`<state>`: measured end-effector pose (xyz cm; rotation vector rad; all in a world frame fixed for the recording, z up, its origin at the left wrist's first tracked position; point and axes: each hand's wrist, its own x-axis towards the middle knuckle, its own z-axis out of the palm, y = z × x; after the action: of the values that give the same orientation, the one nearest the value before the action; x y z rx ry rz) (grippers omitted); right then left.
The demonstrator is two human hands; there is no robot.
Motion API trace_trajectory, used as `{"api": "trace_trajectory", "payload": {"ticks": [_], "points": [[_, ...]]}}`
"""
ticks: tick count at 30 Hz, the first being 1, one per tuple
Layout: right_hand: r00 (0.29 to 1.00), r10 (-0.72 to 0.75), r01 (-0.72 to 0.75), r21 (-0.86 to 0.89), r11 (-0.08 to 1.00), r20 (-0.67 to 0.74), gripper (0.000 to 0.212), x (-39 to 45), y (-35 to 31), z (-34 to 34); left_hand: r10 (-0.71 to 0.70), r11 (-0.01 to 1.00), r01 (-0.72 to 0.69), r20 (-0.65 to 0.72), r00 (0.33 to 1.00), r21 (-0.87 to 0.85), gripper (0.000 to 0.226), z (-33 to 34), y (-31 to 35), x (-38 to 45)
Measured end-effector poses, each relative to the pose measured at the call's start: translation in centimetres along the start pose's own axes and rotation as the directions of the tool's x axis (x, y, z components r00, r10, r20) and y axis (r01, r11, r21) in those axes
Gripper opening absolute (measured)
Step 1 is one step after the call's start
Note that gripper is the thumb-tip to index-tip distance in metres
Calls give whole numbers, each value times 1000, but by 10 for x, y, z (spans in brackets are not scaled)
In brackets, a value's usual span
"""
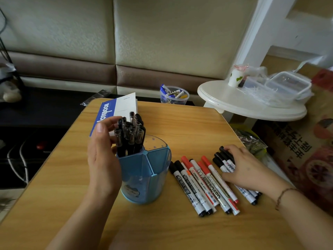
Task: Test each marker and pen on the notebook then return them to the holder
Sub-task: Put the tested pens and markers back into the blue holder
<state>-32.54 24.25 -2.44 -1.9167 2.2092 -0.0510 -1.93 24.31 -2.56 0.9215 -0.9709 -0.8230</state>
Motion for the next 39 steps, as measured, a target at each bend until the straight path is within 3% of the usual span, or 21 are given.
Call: {"api": "trace_trajectory", "payload": {"ticks": [4,9,11,13,15,17,18,19,21,24,27,30,36,39], "points": [[999,28,-27,-55,998,23,92,2,-6,-3,-28,999,28,11,1000,-33,43,-1,-1,1],[998,35,-39,-82,996,-44,92,9,-8,5,-9,999,9,2,1000,-39,46,-2,-2,2],[997,33,-31,17,999,-74,101,9,-13,-6,20,999,-20,-4,1000,-30,46,-1,-3,1],[981,-17,55,196,979,-194,109,5,-27,-25,45,998,-45,6,999,-41,47,-2,-4,1],[910,-57,278,504,818,-410,104,-1,-52,-46,52,997,-51,25,998,-55,49,-2,-6,1],[801,-58,564,719,406,-596,86,-6,-84,-59,39,996,-36,40,998,-80,48,0,-8,1],[739,-66,666,714,215,-670,68,-7,-99,-61,35,996,-31,44,998,-87,46,0,-9,0],[680,-71,733,674,93,-730,48,-7,-115,-61,41,996,-37,52,998,-76,46,0,-9,0],[588,-48,808,589,-8,-807,34,-5,-143,-56,60,997,-56,81,995,-46,53,0,-10,0],[549,-78,832,553,-40,-832,35,-3,-166,-43,41,998,-37,80,996,-50,65,-3,-14,2],[542,-167,837,546,21,-824,42,-3,-170,-28,59,998,-56,81,995,-33,67,-3,-16,4],[534,-214,831,555,-46,-818,45,-7,-171,-18,49,999,-48,72,996,-15,63,-2,-17,4],[589,-236,784,617,-65,-773,36,-6,-177,-19,48,999,-46,70,996,-26,54,-2,-15,3],[582,-231,789,610,-74,-780,36,-8,-180,-18,40,999,-38,71,997,-22,53,-2,-16,4]]}}
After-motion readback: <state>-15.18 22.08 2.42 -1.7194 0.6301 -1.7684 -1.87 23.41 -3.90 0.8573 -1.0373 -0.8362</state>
